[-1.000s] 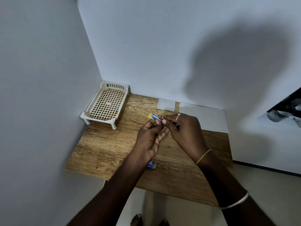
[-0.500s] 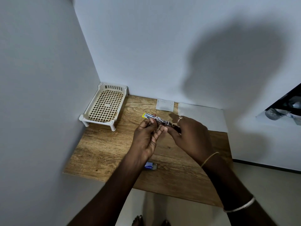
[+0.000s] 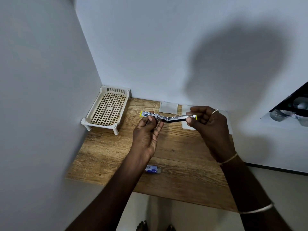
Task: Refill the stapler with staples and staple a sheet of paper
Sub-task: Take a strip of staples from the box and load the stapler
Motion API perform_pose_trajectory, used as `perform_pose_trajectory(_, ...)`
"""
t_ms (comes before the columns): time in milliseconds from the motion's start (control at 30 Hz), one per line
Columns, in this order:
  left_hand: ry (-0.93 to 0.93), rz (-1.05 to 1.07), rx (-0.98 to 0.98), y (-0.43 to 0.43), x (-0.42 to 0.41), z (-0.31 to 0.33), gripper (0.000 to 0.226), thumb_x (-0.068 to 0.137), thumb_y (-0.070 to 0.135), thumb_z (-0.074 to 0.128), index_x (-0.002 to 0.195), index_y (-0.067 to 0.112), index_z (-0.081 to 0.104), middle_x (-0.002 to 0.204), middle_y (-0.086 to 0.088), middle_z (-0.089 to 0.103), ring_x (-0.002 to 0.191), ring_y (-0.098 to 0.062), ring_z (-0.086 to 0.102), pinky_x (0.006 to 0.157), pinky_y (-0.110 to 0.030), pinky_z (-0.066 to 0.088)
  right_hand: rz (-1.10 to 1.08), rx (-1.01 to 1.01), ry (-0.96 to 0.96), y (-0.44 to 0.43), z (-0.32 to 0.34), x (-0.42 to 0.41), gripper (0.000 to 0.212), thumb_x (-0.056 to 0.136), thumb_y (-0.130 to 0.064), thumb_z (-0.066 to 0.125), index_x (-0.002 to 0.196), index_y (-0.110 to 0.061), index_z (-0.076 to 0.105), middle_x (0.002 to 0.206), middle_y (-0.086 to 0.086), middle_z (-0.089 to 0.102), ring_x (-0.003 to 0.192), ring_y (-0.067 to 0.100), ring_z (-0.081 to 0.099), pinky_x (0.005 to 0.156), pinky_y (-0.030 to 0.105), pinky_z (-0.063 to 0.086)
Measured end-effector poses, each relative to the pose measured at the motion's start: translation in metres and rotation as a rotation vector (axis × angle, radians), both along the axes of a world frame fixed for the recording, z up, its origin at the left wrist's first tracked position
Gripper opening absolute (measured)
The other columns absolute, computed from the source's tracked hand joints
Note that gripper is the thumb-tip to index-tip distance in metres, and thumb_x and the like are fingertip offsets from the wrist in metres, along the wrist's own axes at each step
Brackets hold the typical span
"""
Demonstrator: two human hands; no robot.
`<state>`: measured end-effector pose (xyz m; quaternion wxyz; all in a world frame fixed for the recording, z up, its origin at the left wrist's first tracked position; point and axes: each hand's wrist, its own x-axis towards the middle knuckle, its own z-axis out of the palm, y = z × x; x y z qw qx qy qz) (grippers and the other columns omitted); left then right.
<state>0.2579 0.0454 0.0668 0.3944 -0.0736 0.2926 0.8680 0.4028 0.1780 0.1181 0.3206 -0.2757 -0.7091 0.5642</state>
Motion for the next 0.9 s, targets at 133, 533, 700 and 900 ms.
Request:
perform_pose_trajectory(133,0.042,-0.001,-0.032,0.001,0.004,0.001,0.015,0.083,-0.007,0.066,0.085,0.008,0.068,0.073,0.004,0.068,0.079,-0.009,0.071,0.075,-0.032,0.062,-0.014,0.157,0.006,-0.012,0.017,-0.025,0.033,0.08,-0.011,0.083,0.109,-0.021,0.072,0.097,-0.003,0.079,0.09,0.008,0.074,0.083,0.036,0.062)
perform_pose_trajectory(533,0.15,-0.033,-0.074,-0.002,0.018,0.002,0.019,0.095,-0.004,0.058,0.087,0.005,0.073,0.089,-0.005,0.077,0.087,-0.014,0.075,0.077,-0.03,0.062,0.224,0.092,-0.119,-0.027,-0.002,-0.055,0.02,0.083,-0.029,0.082,0.102,-0.022,0.08,0.093,-0.007,0.08,0.09,0.005,0.075,0.078,0.025,0.058)
perform_pose_trajectory(700,0.308,-0.069,-0.188,-0.004,0.024,0.0,0.017,0.099,0.002,0.057,0.098,0.001,0.074,0.098,-0.008,0.078,0.094,-0.018,0.074,0.084,-0.033,0.062,0.431,-0.323,-0.282,-0.011,-0.008,-0.048,0.054,0.072,-0.052,0.082,0.112,-0.016,0.074,0.096,0.004,0.078,0.09,0.023,0.071,0.077,0.031,0.058)
perform_pose_trajectory(900,0.565,-0.201,-0.363,-0.01,0.026,0.002,0.062,0.097,0.057,0.045,0.12,0.005,0.07,0.11,-0.021,0.073,0.1,-0.028,0.072,0.085,-0.036,0.058,0.414,-0.171,-0.271,-0.011,-0.011,-0.039,0.013,0.093,-0.025,0.071,0.086,-0.029,0.08,0.074,-0.011,0.075,0.066,-0.002,0.065,0.066,0.027,0.047)
